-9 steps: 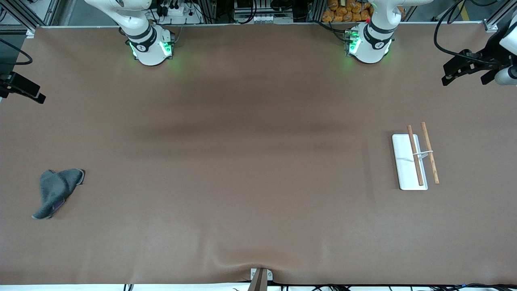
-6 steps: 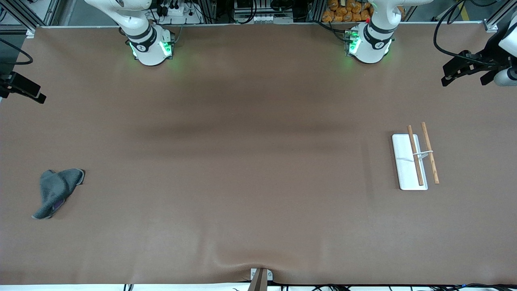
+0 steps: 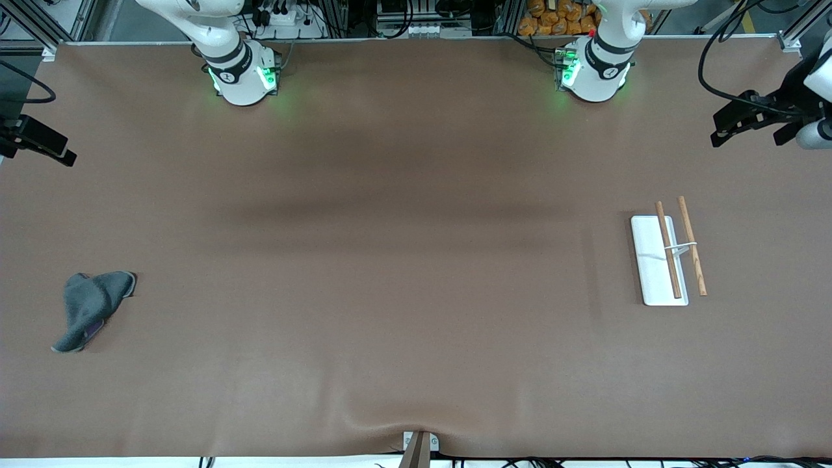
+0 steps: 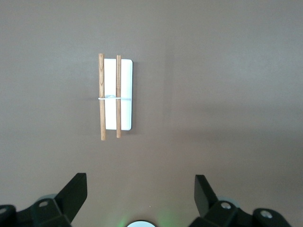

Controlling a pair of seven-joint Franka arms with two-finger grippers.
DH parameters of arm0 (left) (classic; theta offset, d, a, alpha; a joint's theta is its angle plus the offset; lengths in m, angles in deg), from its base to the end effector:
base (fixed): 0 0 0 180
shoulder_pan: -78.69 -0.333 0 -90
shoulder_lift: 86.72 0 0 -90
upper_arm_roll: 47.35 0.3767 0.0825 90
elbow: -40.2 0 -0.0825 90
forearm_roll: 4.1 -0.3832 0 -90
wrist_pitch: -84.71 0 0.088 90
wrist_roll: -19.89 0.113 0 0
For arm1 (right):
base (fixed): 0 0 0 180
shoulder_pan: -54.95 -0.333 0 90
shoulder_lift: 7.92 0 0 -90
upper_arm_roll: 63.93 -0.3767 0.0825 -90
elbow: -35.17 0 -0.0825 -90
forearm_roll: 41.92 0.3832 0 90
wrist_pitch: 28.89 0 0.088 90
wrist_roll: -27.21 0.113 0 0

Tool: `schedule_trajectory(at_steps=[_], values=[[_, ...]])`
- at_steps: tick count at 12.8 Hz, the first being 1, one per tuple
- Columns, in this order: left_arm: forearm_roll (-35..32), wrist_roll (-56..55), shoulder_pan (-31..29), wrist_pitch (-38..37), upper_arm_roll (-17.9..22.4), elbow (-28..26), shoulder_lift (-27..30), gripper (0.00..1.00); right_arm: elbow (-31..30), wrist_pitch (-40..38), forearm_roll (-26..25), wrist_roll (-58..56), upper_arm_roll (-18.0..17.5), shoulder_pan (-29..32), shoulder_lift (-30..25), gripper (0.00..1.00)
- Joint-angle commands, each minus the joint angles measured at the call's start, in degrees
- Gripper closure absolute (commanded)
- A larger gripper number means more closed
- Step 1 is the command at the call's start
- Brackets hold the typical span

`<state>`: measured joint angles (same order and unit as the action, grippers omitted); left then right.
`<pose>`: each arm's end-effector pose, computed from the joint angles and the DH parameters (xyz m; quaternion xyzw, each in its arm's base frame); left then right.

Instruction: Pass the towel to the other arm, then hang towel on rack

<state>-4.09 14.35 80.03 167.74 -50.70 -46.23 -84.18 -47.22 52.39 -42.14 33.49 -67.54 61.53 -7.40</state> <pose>0.5225 -0.0439 0.7215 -0.9999 -0.0074 0.0074 0.0019 0.5400 -0.0287 0.7227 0.9966 -0.0809 -0.0142 0.0020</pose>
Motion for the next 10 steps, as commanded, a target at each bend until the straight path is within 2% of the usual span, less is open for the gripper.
schedule_trajectory(at_steps=[1, 6, 10], values=[[0.43, 0.71, -0.37, -0.68, -0.09, 1.70, -0.96, 0.00, 0.30, -0.16, -0.30, -0.49, -0.44, 0.45, -0.43, 0.00], [0.52, 0.88, -1.69, -1.03, -0.09, 0.82, -0.87, 0.00, 0.13, 0.62, -0.48, -0.40, -0.26, 0.79, 1.32, 0.00], [0.87, 0.80, -1.69, -1.03, -0.17, 0.91, -0.87, 0.00, -0.14, 3.61, -0.39, -0.58, 0.09, 5.97, 7.72, 0.00]])
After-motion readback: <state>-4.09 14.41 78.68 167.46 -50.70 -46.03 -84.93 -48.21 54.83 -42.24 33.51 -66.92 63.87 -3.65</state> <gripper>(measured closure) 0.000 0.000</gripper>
